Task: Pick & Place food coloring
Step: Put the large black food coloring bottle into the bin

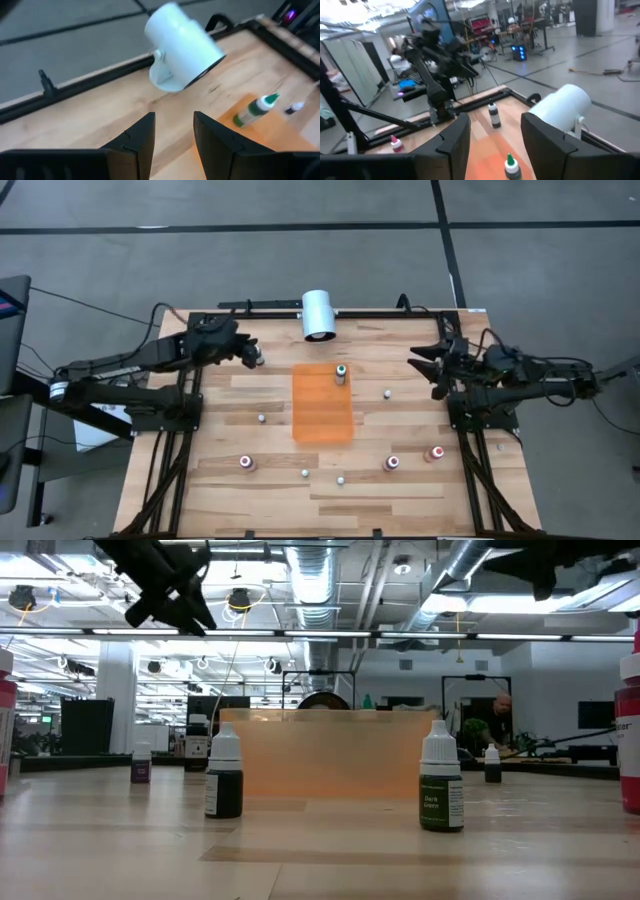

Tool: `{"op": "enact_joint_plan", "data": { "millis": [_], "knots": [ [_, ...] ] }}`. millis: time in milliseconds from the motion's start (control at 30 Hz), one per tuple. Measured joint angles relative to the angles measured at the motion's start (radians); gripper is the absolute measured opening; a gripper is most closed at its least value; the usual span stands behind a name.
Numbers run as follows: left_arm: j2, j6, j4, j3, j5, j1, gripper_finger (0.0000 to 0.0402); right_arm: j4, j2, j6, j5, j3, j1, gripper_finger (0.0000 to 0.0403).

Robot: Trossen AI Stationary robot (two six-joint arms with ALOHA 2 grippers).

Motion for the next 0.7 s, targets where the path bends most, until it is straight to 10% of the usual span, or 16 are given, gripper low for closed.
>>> {"op": "enact_joint_plan", "data": {
  "millis": [700],
  "knots": [
    [0.280,-0.046,-0.162,0.090,0.122,0.250,0.0126,0.003,-0.063,0.062,-0.003,0.000,0.052,0.0161]
  ]
}}
